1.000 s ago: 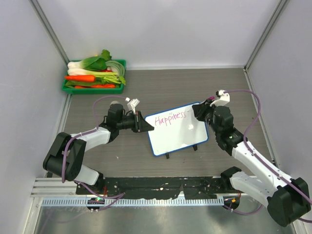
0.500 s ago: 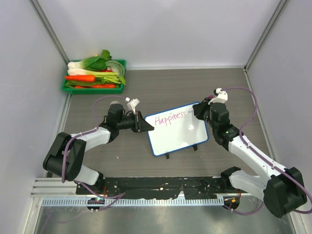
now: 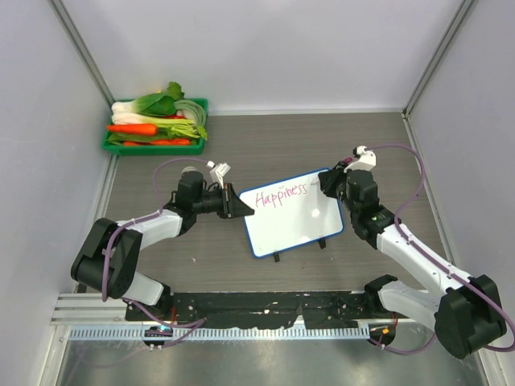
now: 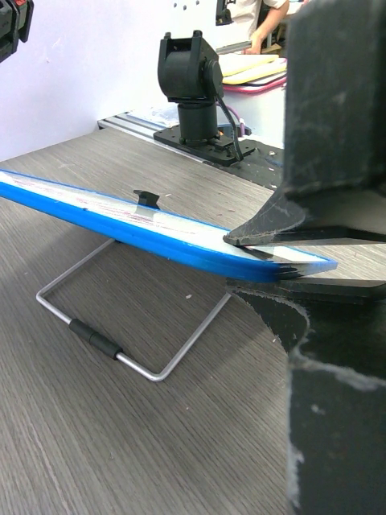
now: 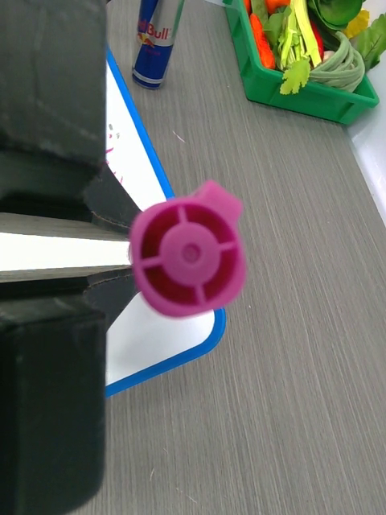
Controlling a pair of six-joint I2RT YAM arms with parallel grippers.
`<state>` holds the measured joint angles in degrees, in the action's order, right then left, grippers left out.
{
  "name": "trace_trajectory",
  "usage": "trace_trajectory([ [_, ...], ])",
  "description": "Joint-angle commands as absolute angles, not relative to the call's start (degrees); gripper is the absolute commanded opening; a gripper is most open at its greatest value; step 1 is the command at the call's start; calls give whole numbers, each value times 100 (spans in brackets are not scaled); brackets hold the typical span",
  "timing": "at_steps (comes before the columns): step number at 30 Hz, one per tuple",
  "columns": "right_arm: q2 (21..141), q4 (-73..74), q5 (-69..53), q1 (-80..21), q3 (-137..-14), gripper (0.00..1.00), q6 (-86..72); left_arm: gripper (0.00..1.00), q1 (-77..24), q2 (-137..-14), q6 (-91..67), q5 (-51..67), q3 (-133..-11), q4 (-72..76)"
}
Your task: Write a sentence on the whiteboard
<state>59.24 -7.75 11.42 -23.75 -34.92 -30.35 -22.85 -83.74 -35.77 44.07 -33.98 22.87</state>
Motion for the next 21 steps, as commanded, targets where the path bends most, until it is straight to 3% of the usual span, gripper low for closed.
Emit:
trace_trajectory([
  [1,5819,-853,1169,-2338,-3367,2,-2997,0,-2294,-8429,-3050,3841,-3437,1978],
  [21,5502,-589,888,-2338,-3322,2,-3015,0,-2294,-8429,-3050,3841,-3437,1986],
])
